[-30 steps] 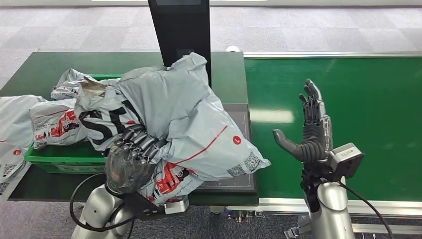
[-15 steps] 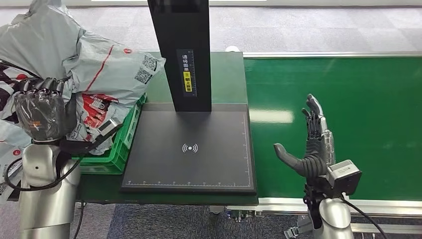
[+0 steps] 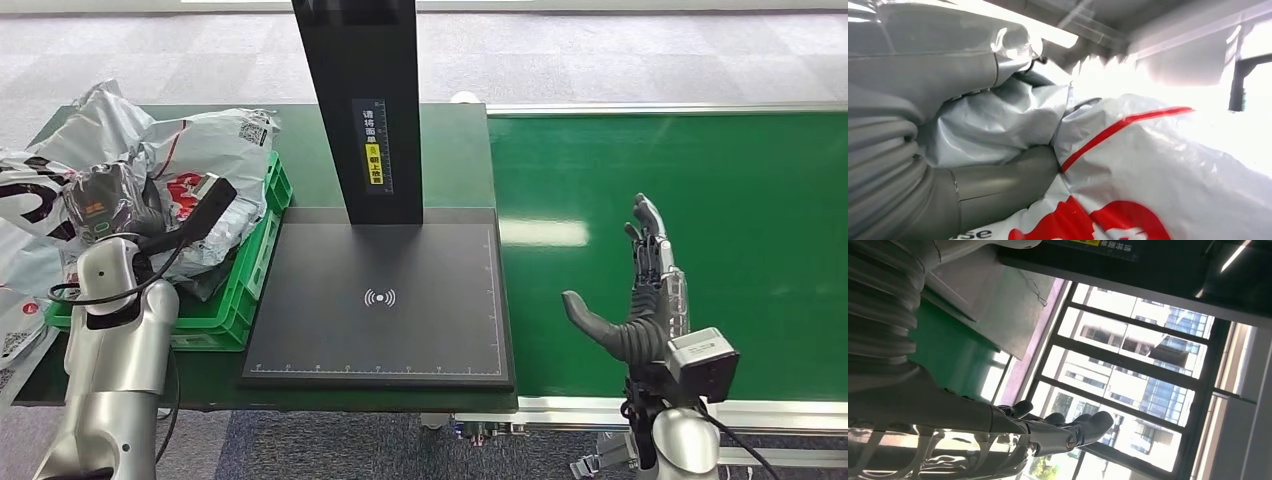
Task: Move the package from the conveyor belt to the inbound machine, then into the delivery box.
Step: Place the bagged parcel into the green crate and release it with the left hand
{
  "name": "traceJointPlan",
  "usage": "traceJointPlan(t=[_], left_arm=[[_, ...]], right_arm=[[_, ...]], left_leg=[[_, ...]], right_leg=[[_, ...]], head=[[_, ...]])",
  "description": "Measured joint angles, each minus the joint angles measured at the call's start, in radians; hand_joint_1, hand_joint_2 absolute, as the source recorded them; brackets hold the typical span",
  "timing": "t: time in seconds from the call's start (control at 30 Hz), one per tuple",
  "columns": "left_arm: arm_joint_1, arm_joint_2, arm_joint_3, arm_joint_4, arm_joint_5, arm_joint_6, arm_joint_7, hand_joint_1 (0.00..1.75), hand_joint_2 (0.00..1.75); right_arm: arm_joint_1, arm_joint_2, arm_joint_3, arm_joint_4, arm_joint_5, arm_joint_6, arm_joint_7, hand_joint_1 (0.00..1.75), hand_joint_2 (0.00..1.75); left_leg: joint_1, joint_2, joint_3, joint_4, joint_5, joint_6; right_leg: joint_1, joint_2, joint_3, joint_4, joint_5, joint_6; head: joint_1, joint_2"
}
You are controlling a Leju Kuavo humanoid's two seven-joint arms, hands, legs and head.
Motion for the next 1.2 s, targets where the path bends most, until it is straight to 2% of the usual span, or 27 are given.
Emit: traceJointPlan(t=[0.1, 0.37, 0.43, 0.5, 0.57, 0.67, 0.77, 0.87, 0.97, 1.1, 1.2], left_arm=[[-0.027, 0.006, -0.001, 0.059, 0.0, -0.077, 0.016, 1.75, 1.75], [-0.078, 0.032, 0.03, 0.185, 0.012, -0.21, 0.081, 1.75, 1.75], [-0.086, 0.038, 0.047, 0.207, 0.017, -0.229, 0.08, 1.14, 1.75], [-0.089, 0.042, 0.062, 0.222, 0.023, -0.24, 0.074, 0.27, 1.75], [-0.091, 0.045, 0.076, 0.234, 0.032, -0.239, 0.07, 0.0, 1.75], [-0.087, 0.047, 0.095, 0.24, 0.045, -0.208, 0.074, 0.0, 1.75], [-0.07, 0.047, 0.114, 0.226, 0.069, -0.135, 0.071, 0.0, 1.75], [-0.036, 0.044, 0.134, 0.178, 0.104, -0.044, 0.043, 0.0, 1.75], [0.0, 0.04, 0.148, 0.119, 0.12, 0.003, 0.02, 0.0, 1.75], [0.06, 0.026, 0.158, 0.014, 0.173, 0.118, -0.042, 0.0, 0.0], [0.1, 0.013, 0.164, -0.066, 0.21, 0.172, -0.08, 0.0, 0.0]], right_arm=[[-0.001, 0.007, -0.01, 0.0, 0.014, 0.012, 0.002, 0.0, 1.75], [0.0, 0.014, -0.023, -0.008, 0.048, 0.031, 0.014, 0.0, 1.75], [0.0, 0.014, -0.025, -0.008, 0.053, 0.033, 0.015, 0.0, 1.75], [0.0, 0.014, -0.027, -0.008, 0.055, 0.033, 0.015, 0.0, 1.75], [0.0, 0.014, -0.029, -0.008, 0.055, 0.035, 0.016, 0.0, 1.75], [0.0, 0.015, -0.03, -0.008, 0.056, 0.041, 0.02, 0.0, 1.75], [0.0, 0.02, -0.03, -0.008, 0.058, 0.049, 0.025, 0.0, 1.75], [0.0, 0.023, -0.031, -0.008, 0.058, 0.053, 0.029, 0.0, 1.75], [0.0, 0.025, -0.031, -0.008, 0.058, 0.054, 0.031, 0.0, 1.75], [0.002, 0.028, -0.031, -0.008, 0.06, 0.054, 0.032, 0.0, 1.75], [0.004, 0.029, -0.031, -0.008, 0.066, 0.051, 0.03, 0.0, 1.75]], left_leg=[[0.0, 0.0, 0.0, 0.0, 0.0, 0.0], [0.0, 0.001, 0.0, 0.0, 0.0, 0.0], [0.0, 0.001, 0.0, 0.0, 0.0, 0.0], [0.0, 0.001, 0.0, 0.0, 0.0, 0.0], [0.0, 0.001, 0.001, 0.0, 0.0, 0.0], [0.0, 0.001, 0.001, 0.0, 0.0, 0.0], [0.0, 0.002, 0.001, 0.0, 0.0, 0.0], [0.0, 0.002, 0.0, 0.0, 0.0, 0.0], [0.0, 0.002, 0.0, 0.0, 0.0, 0.0], [0.0, 0.002, 0.0, 0.0, -0.001, -0.002], [0.0, 0.002, 0.0, 0.0, -0.001, -0.002]], right_leg=[[0.0, 0.0, 0.0, 0.0, 0.0, 0.0], [0.0, 0.001, 0.0, 0.0, 0.0, 0.0], [0.0, 0.001, 0.0, 0.0, 0.0, 0.0], [0.0, 0.001, 0.0, 0.0, 0.0, 0.0], [0.0, 0.001, 0.0, 0.0, 0.0, 0.0], [0.0, 0.001, 0.0, 0.001, 0.0, 0.0], [0.0, 0.001, 0.0, 0.001, 0.0, 0.0], [0.0, 0.002, 0.0, 0.001, 0.0, 0.0], [0.0, 0.002, 0.0, 0.001, 0.0, 0.0], [0.0, 0.002, -0.001, 0.001, 0.0, 0.0], [0.0, 0.002, 0.0, 0.0, 0.0, 0.0]], head=[[0.0, 0.0], [0.0, 0.0], [0.0, 0.0], [0.0, 0.0], [0.0, 0.0], [0.0, 0.0], [0.0, 0.0], [0.0, 0.0], [0.0, 0.0], [0.0, 0.0], [0.0, 0.0]])
